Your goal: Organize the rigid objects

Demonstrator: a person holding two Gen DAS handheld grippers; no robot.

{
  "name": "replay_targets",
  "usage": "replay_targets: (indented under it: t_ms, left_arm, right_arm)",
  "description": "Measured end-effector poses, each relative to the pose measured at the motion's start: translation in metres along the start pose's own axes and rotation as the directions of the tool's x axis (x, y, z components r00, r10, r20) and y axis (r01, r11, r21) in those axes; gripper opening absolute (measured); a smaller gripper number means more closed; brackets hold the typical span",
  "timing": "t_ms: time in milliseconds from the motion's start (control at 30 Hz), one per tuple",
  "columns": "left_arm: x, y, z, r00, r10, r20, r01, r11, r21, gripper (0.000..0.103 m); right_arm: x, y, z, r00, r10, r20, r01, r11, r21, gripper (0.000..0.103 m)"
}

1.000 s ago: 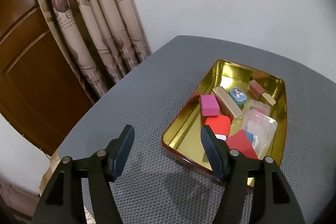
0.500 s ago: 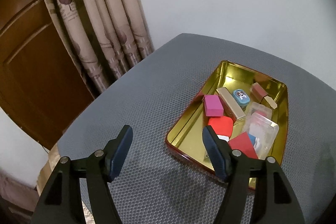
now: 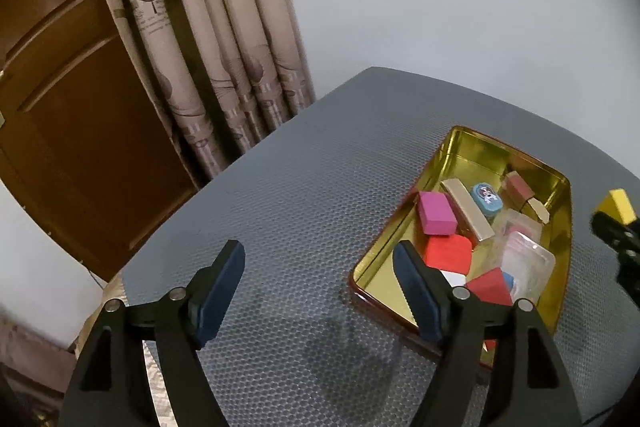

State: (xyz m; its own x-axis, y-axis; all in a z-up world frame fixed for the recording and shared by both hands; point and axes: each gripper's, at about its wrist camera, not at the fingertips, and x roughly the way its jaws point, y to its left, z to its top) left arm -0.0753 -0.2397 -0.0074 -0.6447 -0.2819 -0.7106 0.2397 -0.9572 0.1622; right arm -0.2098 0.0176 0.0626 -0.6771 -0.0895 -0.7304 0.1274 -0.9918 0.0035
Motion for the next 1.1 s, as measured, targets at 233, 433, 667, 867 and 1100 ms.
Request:
replay_targets:
  t_ms: [233,433,667,867,1100]
  left_arm:
    - [0.006,0.004,0.001,1.0,0.002,-0.025,-0.002,1.0,-0.026,0.074]
    - [0.012,0.008,0.001,0.999,0.007,-0.047,-0.009,0.999,-0.042,0.074]
    - [0.016,0.008,0.0,0.998,0.018,-0.057,-0.021,0.999,-0.041,0.077]
    - [0.017,0.007,-0.001,0.998,0.009,-0.066,-0.011,0.999,-0.035,0.079]
    - [0.014,0.007,-0.001,0.998,-0.001,-0.062,0.0,1.0,-0.029,0.079]
  right_arm:
    - [0.035,0.035,0.027,0.999,0.02,-0.032,-0.021,0.999,-0.04,0.03]
    - [0.058,0.037,0.034,0.997,0.01,-0.076,-0.014,0.999,-0.053,0.03]
    - [0.087,0.039,0.036,0.993,0.005,-0.12,-0.012,0.998,-0.059,0.03]
    - [0.106,0.043,0.032,0.99,0.013,-0.141,-0.02,0.999,-0.043,0.03]
    - [0.112,0.047,0.031,0.992,-0.005,-0.13,0.0,0.999,-0.039,0.031]
